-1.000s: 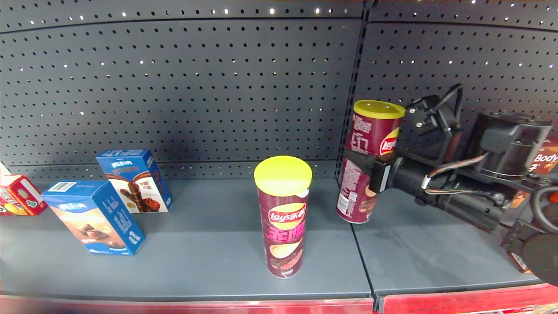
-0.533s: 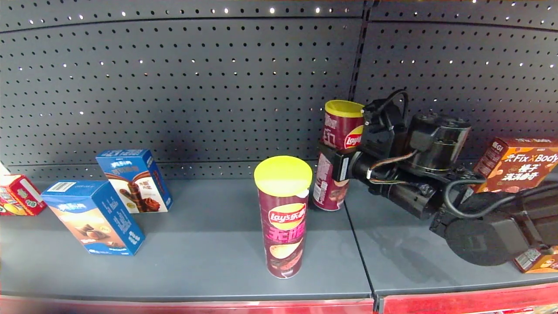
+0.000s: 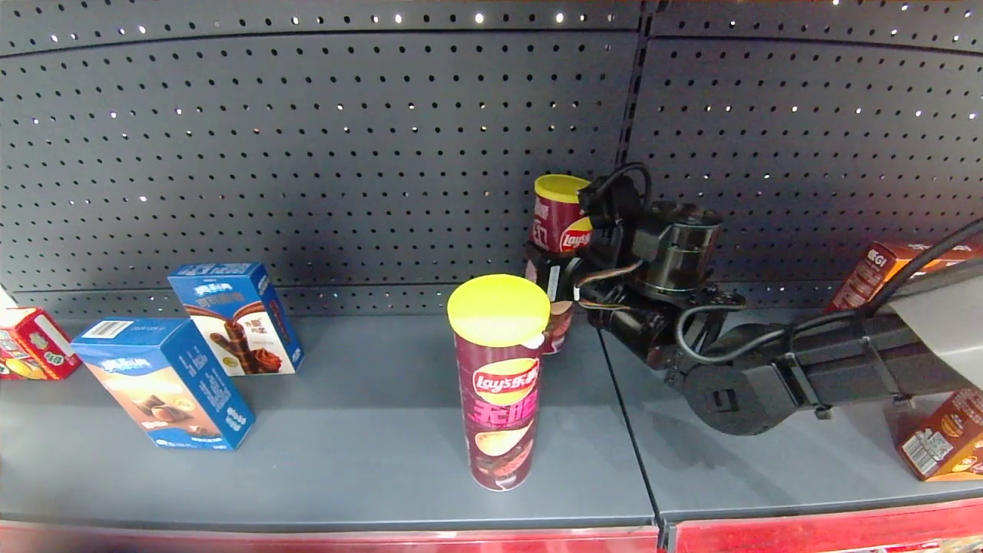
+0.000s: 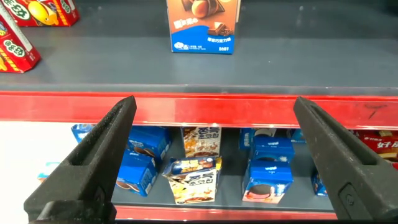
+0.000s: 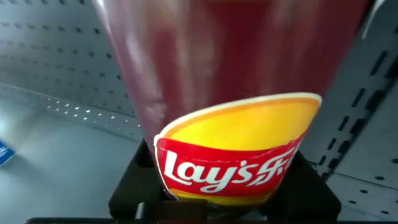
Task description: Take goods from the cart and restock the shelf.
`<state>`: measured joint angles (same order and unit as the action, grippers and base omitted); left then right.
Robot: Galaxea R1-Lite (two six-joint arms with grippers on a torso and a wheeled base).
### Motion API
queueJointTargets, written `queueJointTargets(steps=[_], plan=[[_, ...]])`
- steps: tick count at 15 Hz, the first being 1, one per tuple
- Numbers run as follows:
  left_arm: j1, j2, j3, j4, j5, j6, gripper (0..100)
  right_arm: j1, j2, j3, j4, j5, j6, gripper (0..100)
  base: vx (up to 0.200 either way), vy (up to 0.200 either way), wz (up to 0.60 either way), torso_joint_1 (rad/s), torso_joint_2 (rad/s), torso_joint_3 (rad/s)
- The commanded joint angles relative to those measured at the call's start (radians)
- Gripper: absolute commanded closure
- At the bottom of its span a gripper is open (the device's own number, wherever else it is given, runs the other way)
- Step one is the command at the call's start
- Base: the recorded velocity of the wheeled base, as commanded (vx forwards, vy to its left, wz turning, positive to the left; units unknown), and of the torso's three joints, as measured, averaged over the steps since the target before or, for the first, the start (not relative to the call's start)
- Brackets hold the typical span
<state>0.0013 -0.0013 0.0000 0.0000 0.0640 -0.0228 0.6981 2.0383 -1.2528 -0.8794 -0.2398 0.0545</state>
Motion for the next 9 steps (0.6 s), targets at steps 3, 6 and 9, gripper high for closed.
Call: queueJointTargets(steps=[3, 6, 9], plan=[[0.0, 0.001, 0.0, 0.0, 0.0, 0.0, 0, 0.014, 0.039, -0.045, 0.019, -0.004, 0.001, 100, 0.0, 0.0, 0.0, 0.0, 0.0, 0.0], [0.0, 0.001, 0.0, 0.0, 0.0, 0.0, 0, 0.02, 0.046, -0.068, 0.028, -0.004, 0.001, 100, 0.0, 0.0, 0.0, 0.0, 0.0, 0.0], [0.0, 0.001, 0.0, 0.0, 0.0, 0.0, 0, 0.034, 0.053, -0.071, 0.034, -0.003, 0.004, 100, 0.0, 0.0, 0.0, 0.0, 0.0, 0.0]])
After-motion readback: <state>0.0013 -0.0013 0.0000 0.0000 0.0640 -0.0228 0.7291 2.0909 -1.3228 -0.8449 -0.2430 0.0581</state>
